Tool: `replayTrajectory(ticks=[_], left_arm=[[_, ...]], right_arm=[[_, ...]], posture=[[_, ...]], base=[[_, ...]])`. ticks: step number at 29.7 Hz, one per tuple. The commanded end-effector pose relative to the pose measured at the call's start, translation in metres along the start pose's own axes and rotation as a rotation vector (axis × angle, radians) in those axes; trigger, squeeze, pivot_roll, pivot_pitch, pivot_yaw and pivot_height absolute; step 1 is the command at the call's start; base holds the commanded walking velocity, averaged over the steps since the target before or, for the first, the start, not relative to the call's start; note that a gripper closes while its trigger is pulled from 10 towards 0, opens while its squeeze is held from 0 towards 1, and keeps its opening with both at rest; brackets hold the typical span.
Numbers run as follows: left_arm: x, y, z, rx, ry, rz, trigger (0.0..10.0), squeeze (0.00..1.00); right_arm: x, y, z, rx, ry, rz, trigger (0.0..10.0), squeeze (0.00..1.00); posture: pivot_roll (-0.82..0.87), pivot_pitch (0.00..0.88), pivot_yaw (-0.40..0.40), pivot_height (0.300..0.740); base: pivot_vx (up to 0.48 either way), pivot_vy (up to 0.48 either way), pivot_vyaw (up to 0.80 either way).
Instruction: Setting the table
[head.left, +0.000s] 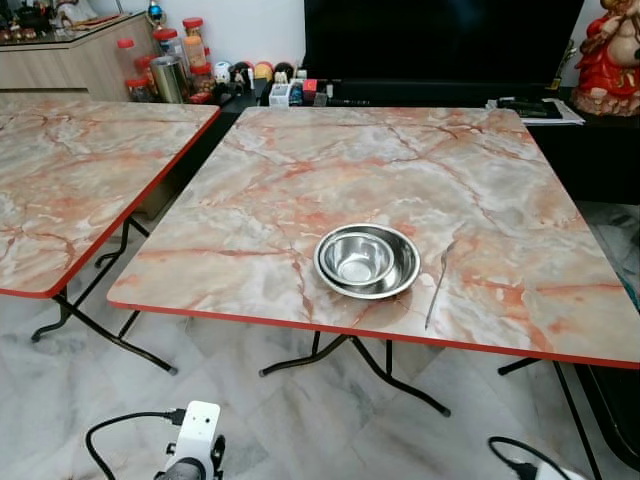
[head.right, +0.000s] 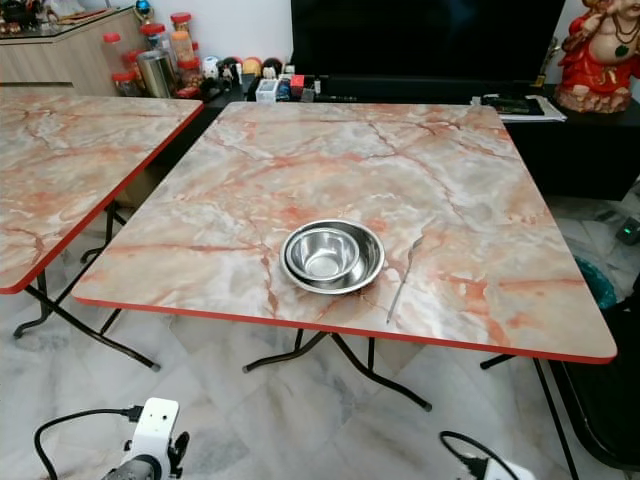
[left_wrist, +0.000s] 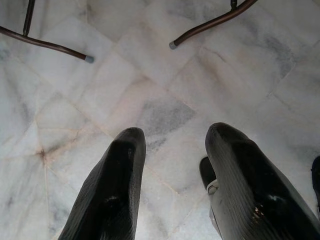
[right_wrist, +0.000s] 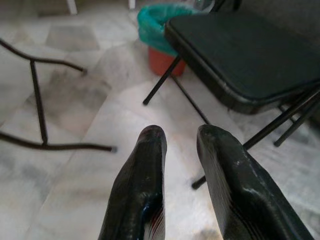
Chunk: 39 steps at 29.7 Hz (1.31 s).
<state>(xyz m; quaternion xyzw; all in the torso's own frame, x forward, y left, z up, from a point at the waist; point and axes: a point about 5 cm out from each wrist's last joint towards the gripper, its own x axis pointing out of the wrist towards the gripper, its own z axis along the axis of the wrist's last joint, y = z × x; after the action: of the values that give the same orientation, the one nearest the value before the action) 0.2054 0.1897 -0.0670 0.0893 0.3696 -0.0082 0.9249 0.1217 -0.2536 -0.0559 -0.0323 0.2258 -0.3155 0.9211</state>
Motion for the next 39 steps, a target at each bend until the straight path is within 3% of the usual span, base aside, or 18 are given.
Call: replayTrajectory(ticks=[1, 8, 9, 10, 11, 14, 19, 20, 24, 25, 28, 29, 35, 37, 38, 39], left_arm=[[0.001, 0.001, 0.000, 0.025, 0.017, -0.013, 10.0, 0.00], [0.001, 0.001, 0.000, 0.028, 0.017, -0.012, 10.0, 0.00], [0.001, 0.002, 0.000, 0.029, 0.017, -0.011, 10.0, 0.00], [0.001, 0.002, 0.000, 0.029, 0.017, -0.011, 10.0, 0.00], [0.001, 0.002, 0.000, 0.030, 0.017, -0.011, 10.0, 0.00], [0.001, 0.003, 0.000, 0.032, 0.016, -0.012, 10.0, 0.00], [0.001, 0.001, 0.000, 0.025, 0.013, -0.012, 10.0, 0.00], [0.001, 0.001, 0.000, 0.020, 0.011, -0.009, 10.0, 0.00], [0.001, 0.001, 0.000, 0.018, 0.012, -0.004, 10.0, 0.00], [0.001, 0.002, 0.000, 0.016, 0.012, 0.001, 10.0, 0.00], [0.001, 0.001, 0.001, 0.009, 0.011, 0.003, 10.0, 0.00], [0.001, 0.002, 0.001, 0.014, 0.015, 0.007, 10.0, 0.00], [0.001, 0.002, 0.002, 0.008, 0.014, 0.008, 10.0, 0.00], [0.001, 0.002, 0.002, 0.008, 0.014, 0.007, 10.0, 0.00], [0.001, 0.002, 0.002, 0.007, 0.015, 0.009, 10.0, 0.00], [0.001, 0.002, 0.002, 0.007, 0.015, 0.009, 10.0, 0.00]], right_arm=[[-0.001, -0.006, 0.007, 0.017, -0.049, -0.072, 10.0, 0.00], [0.002, -0.011, 0.039, 0.025, -0.199, -0.147, 10.0, 0.00], [0.007, -0.009, 0.064, 0.018, -0.300, -0.155, 10.0, 0.00], [0.007, -0.009, 0.064, 0.018, -0.300, -0.155, 10.0, 0.00], [0.010, -0.004, 0.088, 0.022, -0.385, -0.149, 10.0, 0.00], [0.011, 0.002, 0.104, 0.023, -0.443, -0.135, 10.0, 0.00], [0.011, 0.035, 0.154, 0.056, -0.578, -0.022, 10.0, 0.00], [0.011, 0.051, 0.167, 0.081, -0.592, 0.044, 10.0, 0.00], [0.015, 0.073, 0.182, 0.116, -0.587, 0.126, 10.0, 0.00], [0.019, 0.091, 0.188, 0.126, -0.568, 0.205, 10.0, 0.00], [0.022, 0.109, 0.193, 0.145, -0.553, 0.290, 10.0, 0.00], [0.026, 0.121, 0.195, 0.141, -0.513, 0.334, 10.0, 0.00], [0.039, 0.149, 0.208, 0.125, -0.403, 0.352, 10.0, 0.00], [0.041, 0.151, 0.209, 0.108, -0.395, 0.356, 10.0, 0.00], [0.044, 0.156, 0.213, 0.106, -0.373, 0.363, 10.0, 1.00], [0.044, 0.156, 0.213, 0.106, -0.373, 0.363, 10.0, 1.00]], posture=[[-0.07, 0.012, 0.051, 0.705], [-0.07, 0.010, 0.055, 0.705], [-0.07, 0.010, 0.055, 0.705], [-0.07, 0.010, 0.055, 0.705], [-0.07, 0.010, 0.055, 0.705], [-0.07, 0.009, 0.054, 0.705], [-0.06, 0.000, 0.047, 0.705], [-0.06, 0.000, 0.045, 0.705], [-0.05, 0.000, 0.039, 0.705], [-0.05, 0.000, 0.039, 0.705], [-0.04, 0.000, 0.034, 0.705], [-0.03, 0.000, 0.034, 0.705], [-0.03, 0.000, 0.031, 0.705], [-0.03, 0.000, 0.031, 0.705], [-0.02, 0.000, 0.034, 0.705], [-0.02, 0.000, 0.034, 0.705]], base=[[0.000, 0.000, 0.00], [0.000, 0.000, 0.00], [0.000, 0.000, 0.00], [0.000, 0.000, 0.00], [0.000, 0.000, 0.00], [0.000, 0.000, 0.00], [0.000, 0.000, 0.00], [0.000, 0.000, 0.00], [0.000, 0.000, 0.00], [0.000, 0.000, 0.00], [0.000, 0.000, 0.00], [0.000, 0.000, 0.00], [0.000, 0.000, 0.00], [0.000, 0.000, 0.00], [0.000, 0.000, 0.00], [0.000, 0.000, 0.00]])
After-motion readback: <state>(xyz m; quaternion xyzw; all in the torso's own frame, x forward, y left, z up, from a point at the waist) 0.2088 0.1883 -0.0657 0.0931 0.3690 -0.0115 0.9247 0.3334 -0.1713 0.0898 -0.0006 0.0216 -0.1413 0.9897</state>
